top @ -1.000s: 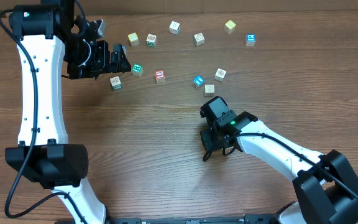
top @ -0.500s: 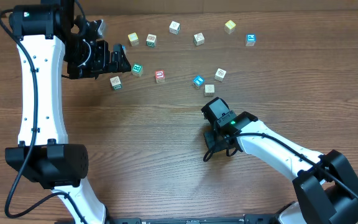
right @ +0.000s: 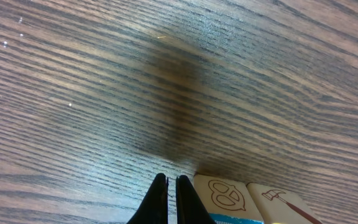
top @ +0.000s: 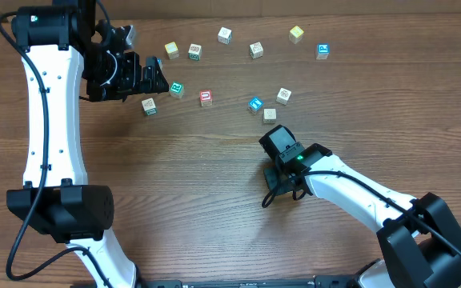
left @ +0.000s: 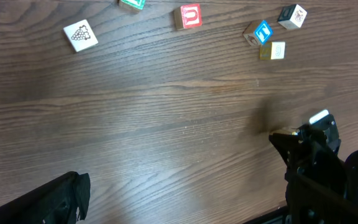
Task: Form a horizontal line
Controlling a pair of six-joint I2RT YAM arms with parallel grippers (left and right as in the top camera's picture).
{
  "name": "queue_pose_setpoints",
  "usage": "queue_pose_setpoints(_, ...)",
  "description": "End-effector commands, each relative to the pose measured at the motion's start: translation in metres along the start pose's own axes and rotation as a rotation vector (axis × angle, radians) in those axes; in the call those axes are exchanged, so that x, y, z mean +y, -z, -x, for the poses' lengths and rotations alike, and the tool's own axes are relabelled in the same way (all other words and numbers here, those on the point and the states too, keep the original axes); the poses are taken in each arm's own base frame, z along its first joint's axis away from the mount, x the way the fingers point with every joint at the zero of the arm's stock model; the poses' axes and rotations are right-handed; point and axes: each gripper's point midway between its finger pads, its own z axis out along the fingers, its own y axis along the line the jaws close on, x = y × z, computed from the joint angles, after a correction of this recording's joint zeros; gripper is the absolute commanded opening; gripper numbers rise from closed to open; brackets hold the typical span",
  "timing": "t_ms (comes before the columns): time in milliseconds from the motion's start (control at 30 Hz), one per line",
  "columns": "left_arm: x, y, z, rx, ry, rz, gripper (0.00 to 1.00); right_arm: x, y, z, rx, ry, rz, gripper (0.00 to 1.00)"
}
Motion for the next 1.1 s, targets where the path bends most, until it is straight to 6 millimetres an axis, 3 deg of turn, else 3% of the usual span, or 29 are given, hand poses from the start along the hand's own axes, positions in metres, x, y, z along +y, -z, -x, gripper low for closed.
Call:
queue_pose_setpoints(0, -0.003, 0.000, 0.004, -0.009, -0.008, -0.001, 1.00, 0.000, 0.001, 0.003, -0.011, 0.004, -0.008, 0.04)
queue_pose_setpoints(667, -0.005, -0.001, 0.003, -0.007, -0.014, -0.002, 1.00, -0.003, 0.001, 0.007, -0.026, 0.002, -0.026, 0.04)
queue_pose_setpoints(800, -0.004, 0.000, 0.003, -0.008, -0.011, -0.001, 1.00, 0.004, 0.001, 0.007, -0.024, 0.002, 0.016, 0.04)
queue_pose_setpoints(933, -0.004, 0.000, 0.004, -0.008, -0.011, -0.001, 1.00, 0.016, 0.002, 0.018, -0.065, 0.000, 0.079, 0.04)
queue_pose_setpoints(1067, -0.004, 0.000, 0.004, -0.008, -0.011, -0.002, 0.99, 0.014, 0.004, 0.042, -0.168, -0.008, 0.057, 0.04)
